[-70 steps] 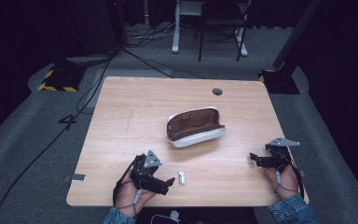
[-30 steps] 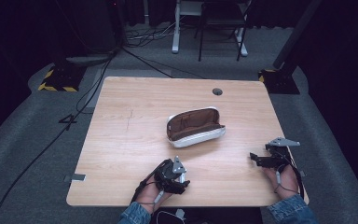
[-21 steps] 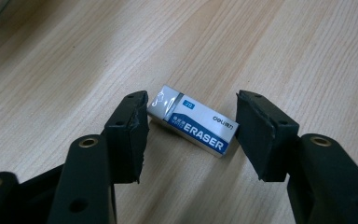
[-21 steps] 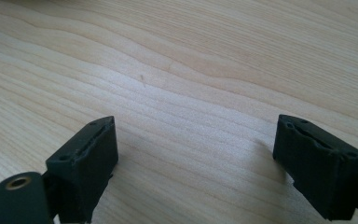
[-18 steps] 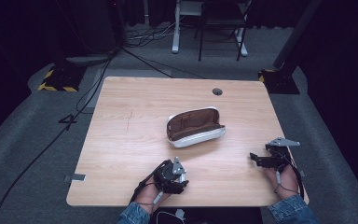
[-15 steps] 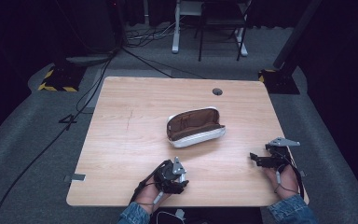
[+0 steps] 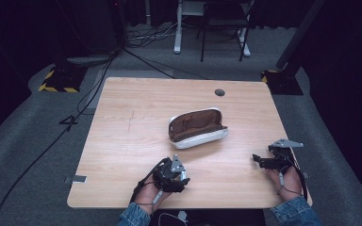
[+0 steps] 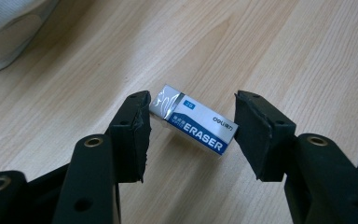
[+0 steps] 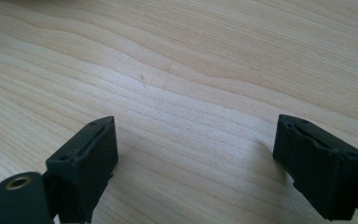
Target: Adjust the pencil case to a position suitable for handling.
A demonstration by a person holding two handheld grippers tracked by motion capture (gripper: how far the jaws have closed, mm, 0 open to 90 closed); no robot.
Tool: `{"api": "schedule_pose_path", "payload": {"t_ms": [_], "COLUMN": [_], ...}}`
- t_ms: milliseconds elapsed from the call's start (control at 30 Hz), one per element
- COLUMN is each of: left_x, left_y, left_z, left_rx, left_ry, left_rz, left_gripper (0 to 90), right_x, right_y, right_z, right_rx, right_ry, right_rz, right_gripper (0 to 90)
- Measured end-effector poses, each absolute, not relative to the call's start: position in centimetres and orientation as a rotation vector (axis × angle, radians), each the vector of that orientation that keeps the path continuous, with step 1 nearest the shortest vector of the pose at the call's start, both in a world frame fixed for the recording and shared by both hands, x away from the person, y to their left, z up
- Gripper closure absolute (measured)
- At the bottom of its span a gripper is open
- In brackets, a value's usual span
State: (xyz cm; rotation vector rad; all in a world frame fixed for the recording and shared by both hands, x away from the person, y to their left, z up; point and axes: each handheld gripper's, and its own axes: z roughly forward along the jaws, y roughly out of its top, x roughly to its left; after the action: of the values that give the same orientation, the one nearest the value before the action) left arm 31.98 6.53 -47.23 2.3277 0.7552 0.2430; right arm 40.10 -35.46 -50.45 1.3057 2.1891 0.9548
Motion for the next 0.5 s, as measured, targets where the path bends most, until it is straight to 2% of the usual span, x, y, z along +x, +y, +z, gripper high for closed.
{"api": "schedule_pose_path", "payload": {"t_ms": [500], "left_x": [33.1], "left_y": [7.4], "left_z": [-43.8], "left_rx": [2.261], "left_ry": [0.803], "left_rz": [0.250], "left_gripper": [47.0], "right_x": [40.1], "right_y": [-35.5], "right_z": [-50.5], "right_rx": [1.306], "right_ry": [2.187], "right_rz": [0.955], "right_gripper": [14.3]}}
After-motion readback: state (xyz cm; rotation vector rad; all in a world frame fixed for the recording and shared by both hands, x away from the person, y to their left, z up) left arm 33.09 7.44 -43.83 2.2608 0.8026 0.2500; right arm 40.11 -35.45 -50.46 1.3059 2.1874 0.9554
